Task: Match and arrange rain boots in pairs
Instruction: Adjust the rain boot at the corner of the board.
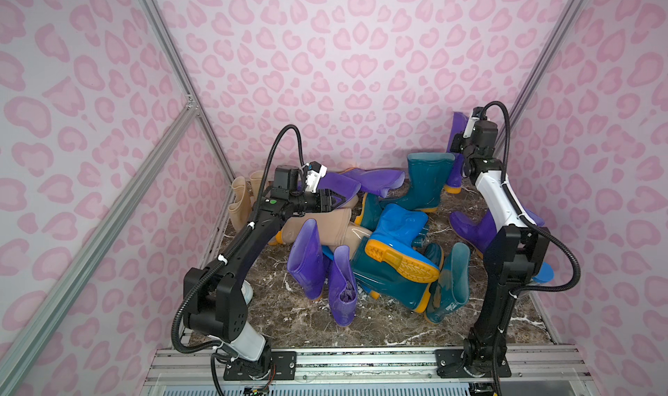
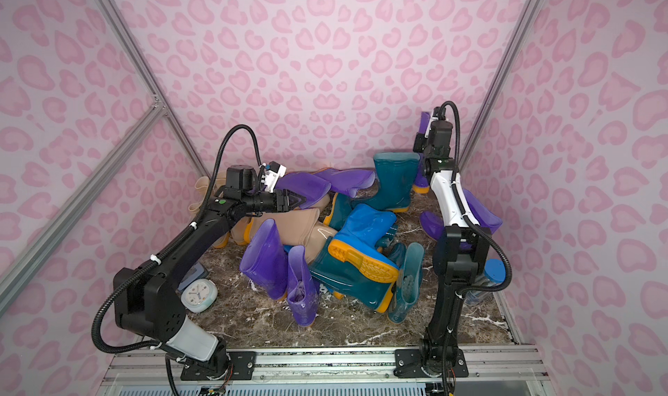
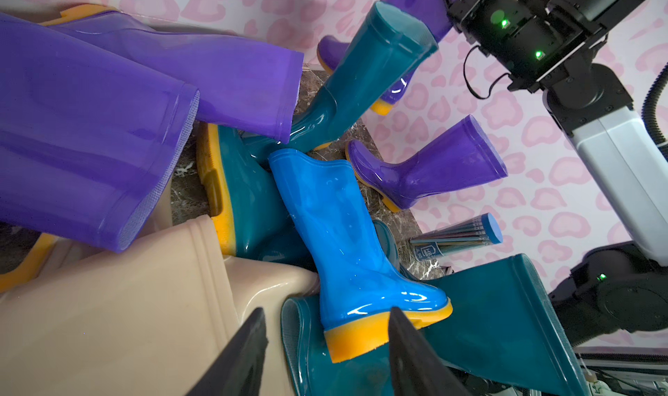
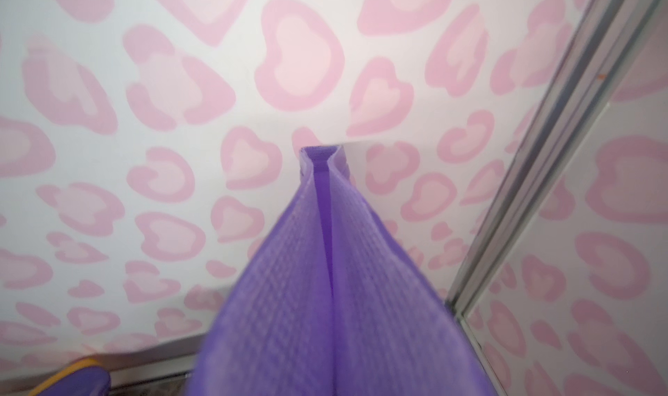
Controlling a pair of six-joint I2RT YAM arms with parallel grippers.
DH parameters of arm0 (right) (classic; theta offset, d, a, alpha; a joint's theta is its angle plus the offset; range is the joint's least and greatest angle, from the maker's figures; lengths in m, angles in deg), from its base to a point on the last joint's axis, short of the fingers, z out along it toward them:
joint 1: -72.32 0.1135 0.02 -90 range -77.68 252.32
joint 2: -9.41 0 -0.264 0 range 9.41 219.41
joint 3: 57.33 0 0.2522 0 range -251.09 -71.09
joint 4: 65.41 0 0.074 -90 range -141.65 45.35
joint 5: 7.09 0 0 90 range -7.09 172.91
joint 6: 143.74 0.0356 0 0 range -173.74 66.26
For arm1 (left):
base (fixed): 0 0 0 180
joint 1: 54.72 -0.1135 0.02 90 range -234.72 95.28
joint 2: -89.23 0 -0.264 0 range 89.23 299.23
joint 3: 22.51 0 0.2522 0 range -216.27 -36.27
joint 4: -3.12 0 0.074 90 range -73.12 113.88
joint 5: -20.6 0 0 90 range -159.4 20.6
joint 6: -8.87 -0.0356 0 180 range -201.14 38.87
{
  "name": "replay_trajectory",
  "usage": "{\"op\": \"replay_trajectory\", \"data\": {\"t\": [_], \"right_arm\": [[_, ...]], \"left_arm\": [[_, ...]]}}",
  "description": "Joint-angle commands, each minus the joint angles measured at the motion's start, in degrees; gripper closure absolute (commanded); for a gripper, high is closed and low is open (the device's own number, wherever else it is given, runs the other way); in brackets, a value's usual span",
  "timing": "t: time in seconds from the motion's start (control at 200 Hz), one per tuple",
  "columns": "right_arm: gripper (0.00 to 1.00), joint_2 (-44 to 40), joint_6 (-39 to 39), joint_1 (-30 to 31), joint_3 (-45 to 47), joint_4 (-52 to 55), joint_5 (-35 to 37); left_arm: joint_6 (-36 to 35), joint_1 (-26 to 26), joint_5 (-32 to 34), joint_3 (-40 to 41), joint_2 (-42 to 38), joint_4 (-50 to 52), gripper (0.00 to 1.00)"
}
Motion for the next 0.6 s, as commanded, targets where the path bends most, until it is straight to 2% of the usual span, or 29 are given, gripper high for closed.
{"op": "replay_trajectory", "data": {"t": [0.0,0.065,0.14,0.3,0.435,0.47,0.525,0.57,0.6], "right_arm": [[1.0,4.03,-0.44,-0.26,-4.02,-2.63,2.59],[1.0,5.35,-0.09,-0.56,-2.02,-3.76,3.08],[1.0,5.36,1.04,-0.79,3.27,-5.31,-0.1],[1.0,-1.84,4.92,-0.04,25.75,-18.65,-1.75],[0.99,-6.92,7.95,-0.4,36.85,-21.26,-2.86],[0.94,-8.17,8.11,-0.47,38.34,-20.69,-2.89],[0.69,-9.93,7.91,-0.52,40.35,-20.2,-1.83],[0.67,-11.04,7.12,-0.52,40.79,-19.61,-1.87],[0.61,-11.52,6.73,-0.54,40.39,-18.76,-1.81]], "left_arm": [[-1.31,-0.01,0.16,-0.48,0.14,-0.14,0.44],[-1.31,0.01,0.07,-0.45,0.18,-0.16,0.44],[-1.18,-0.03,-0.01,-0.46,0.16,-0.24,0.44],[-1.18,-0.03,0.07,-0.24,0.1,-0.36,0.44],[-1.19,0.03,0.19,-0.27,-0.27,-0.41,0.44],[-1.22,0.01,0.4,-0.25,-0.46,-0.35,0.44],[-1.01,0.03,0.26,-0.15,-0.47,-0.56,0.44],[-0.78,-0.02,0.08,-0.21,-0.45,-0.7,0.44],[-0.53,0.02,0.07,-0.22,-0.32,-0.77,0.44]]}}
